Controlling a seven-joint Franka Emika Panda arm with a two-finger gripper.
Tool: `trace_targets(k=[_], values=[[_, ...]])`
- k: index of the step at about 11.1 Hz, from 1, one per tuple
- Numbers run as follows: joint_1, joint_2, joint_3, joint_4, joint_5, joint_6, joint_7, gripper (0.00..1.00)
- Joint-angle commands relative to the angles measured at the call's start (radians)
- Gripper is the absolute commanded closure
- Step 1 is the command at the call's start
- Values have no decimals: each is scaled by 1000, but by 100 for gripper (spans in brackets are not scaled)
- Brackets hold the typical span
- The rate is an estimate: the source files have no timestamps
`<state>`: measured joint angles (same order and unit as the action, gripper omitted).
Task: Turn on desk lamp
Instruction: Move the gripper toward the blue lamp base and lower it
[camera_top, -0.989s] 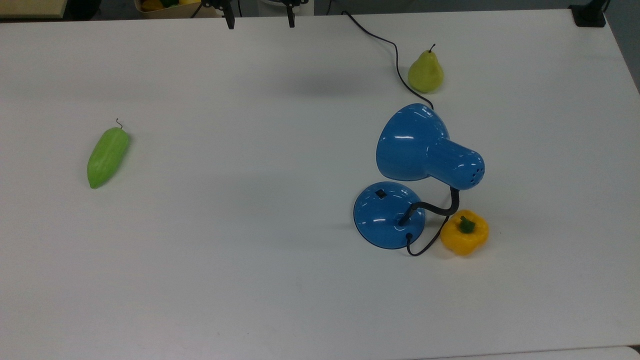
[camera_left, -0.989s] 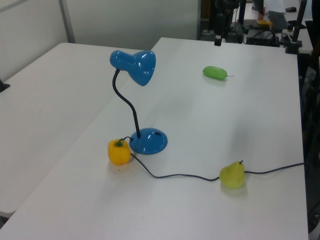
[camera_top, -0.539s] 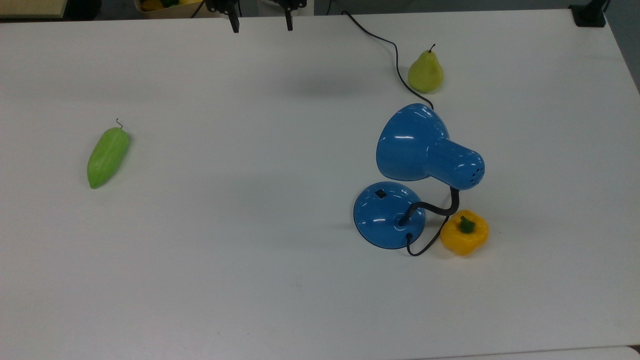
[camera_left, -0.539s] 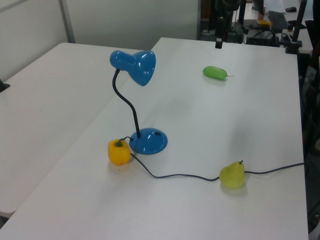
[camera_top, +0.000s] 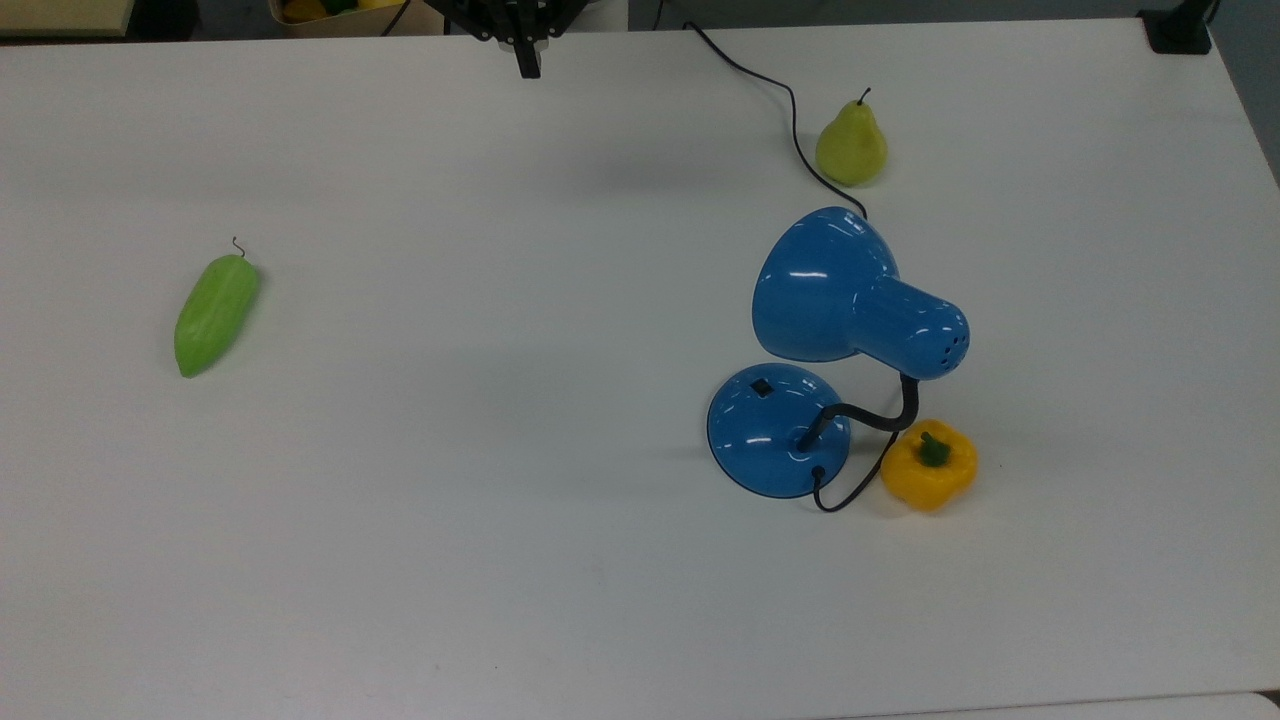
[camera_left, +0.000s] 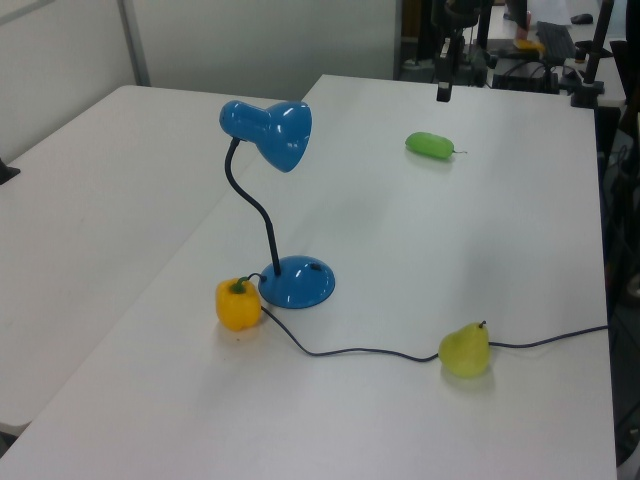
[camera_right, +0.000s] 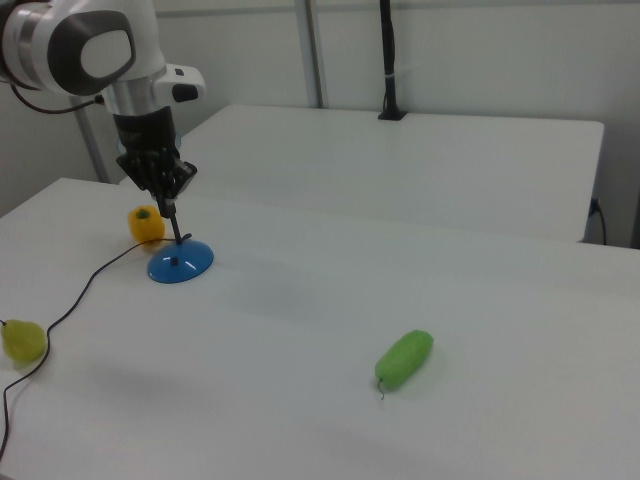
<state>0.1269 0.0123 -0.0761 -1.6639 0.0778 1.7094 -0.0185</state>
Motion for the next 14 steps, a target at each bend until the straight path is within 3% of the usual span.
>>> trace_targets(k=[1,4,6,10,14], values=[[14,-3,-2,-23,5,-4,-132,100],[43,49,-5,-10,48,10,-325,100],[56,116,-4,33,37,18,-339,100],[138,173,2,-19,-29,223,-327,100],[164,160,4,-233,-23,577,-337,100]])
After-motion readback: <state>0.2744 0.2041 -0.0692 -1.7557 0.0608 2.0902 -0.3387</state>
